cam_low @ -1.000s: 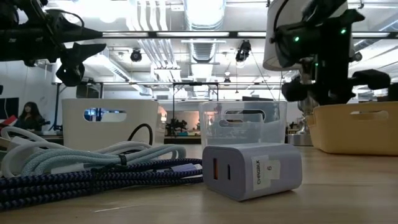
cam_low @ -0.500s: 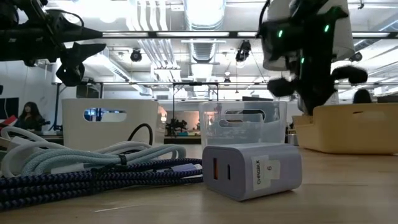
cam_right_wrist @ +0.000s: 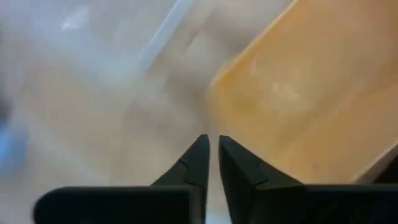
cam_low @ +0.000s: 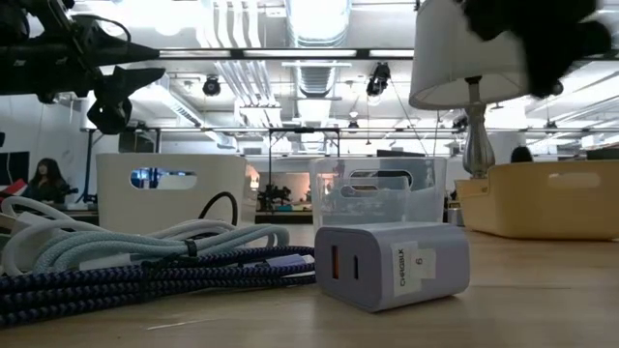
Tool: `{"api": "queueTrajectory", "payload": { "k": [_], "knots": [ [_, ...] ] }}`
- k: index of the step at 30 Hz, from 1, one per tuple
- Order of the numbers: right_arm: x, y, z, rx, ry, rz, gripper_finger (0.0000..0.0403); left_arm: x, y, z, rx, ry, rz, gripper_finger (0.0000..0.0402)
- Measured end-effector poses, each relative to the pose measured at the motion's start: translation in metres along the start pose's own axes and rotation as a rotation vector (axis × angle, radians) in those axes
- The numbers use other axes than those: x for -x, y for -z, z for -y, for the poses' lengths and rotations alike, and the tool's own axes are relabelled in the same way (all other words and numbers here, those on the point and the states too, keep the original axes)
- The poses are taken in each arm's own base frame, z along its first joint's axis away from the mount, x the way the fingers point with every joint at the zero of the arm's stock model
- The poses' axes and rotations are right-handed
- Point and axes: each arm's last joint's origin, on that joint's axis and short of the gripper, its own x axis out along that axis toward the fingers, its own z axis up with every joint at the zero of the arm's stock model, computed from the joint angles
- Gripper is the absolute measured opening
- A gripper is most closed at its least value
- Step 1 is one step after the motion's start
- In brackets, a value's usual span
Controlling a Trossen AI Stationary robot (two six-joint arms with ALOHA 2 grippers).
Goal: Pick and place items into bin
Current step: Adjust the yellow bin, then adjust the card reader box
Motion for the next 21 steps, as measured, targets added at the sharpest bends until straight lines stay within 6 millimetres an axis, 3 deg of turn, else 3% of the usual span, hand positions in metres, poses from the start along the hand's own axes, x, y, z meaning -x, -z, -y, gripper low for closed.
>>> {"api": "queueTrajectory", "payload": {
  "k": [4, 10, 14, 17, 21],
  "knots": [
    [0.003, 0.036, -0.025, 0.152, 0.033, -0.151, 0.0105, 0.0, 0.0, 0.0, 0.0, 0.0, -0.002, 0.0106],
    [0.008, 0.103, -0.062, 0.364, 0.123, -0.192, 0.0186, 0.0, 0.0, 0.0, 0.0, 0.003, -0.004, 0.0106],
    [-0.001, 0.154, -0.088, 0.498, 0.159, -0.193, 0.0205, 0.0, 0.0, 0.0, 0.0, 0.003, -0.005, 0.0106],
    [-0.02, 0.186, -0.103, 0.577, 0.219, -0.191, 0.0208, 0.0, 0.001, 0.0, -0.002, 0.003, -0.007, 0.0106],
    [-0.045, 0.205, -0.118, 0.397, 0.37, -0.272, 0.0208, 0.0, 0.001, 0.0, -0.003, 0.004, -0.017, 0.0106]
  ]
}}
